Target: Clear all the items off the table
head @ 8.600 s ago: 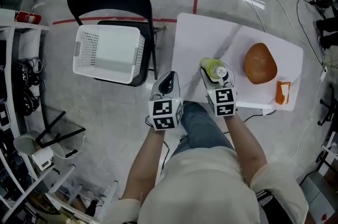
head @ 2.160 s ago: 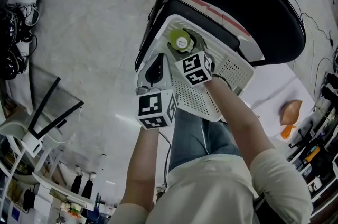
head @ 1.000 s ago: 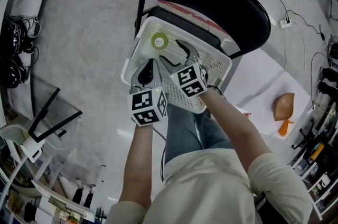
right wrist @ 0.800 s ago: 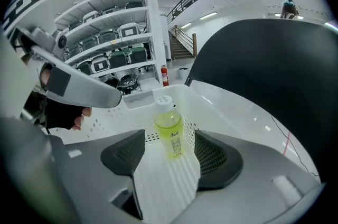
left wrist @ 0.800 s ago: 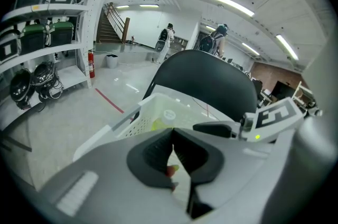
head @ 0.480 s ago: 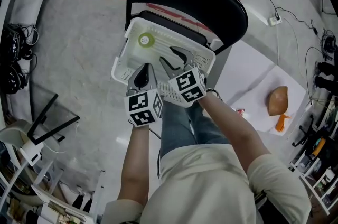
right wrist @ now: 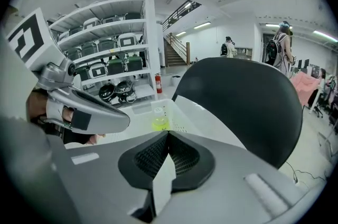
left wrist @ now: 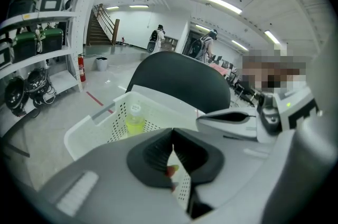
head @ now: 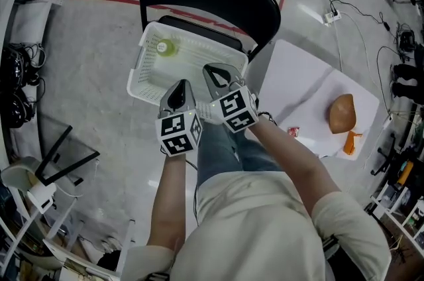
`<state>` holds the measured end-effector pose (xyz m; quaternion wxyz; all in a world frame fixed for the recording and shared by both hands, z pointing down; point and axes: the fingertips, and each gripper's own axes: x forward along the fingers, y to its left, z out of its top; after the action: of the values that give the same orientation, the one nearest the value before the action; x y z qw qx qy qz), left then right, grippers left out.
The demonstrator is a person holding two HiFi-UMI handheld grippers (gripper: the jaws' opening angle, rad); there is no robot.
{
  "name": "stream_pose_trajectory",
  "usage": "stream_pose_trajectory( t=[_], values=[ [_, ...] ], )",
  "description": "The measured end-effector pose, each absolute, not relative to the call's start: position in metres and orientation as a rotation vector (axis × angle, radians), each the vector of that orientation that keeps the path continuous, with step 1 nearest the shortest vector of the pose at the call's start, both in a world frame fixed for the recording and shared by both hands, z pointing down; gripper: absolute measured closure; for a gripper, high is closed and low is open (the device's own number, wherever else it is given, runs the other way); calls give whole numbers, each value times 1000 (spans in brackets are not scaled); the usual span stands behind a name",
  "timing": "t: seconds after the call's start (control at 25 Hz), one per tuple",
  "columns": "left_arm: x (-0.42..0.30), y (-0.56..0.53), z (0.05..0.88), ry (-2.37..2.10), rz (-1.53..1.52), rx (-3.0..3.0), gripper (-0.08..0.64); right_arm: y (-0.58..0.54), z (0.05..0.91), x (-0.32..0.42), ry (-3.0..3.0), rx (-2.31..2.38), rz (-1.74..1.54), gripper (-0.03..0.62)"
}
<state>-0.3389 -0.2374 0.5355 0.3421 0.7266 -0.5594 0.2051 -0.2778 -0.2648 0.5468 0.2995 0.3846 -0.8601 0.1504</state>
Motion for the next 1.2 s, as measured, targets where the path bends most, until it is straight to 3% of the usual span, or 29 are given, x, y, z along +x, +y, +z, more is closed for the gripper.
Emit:
stream_pose_trajectory(
  t=[1.2],
  values=[
    [-198,-176,457,-1258,550,2106,551,-163,448,-126,-2218,1295,436,594]
  ],
)
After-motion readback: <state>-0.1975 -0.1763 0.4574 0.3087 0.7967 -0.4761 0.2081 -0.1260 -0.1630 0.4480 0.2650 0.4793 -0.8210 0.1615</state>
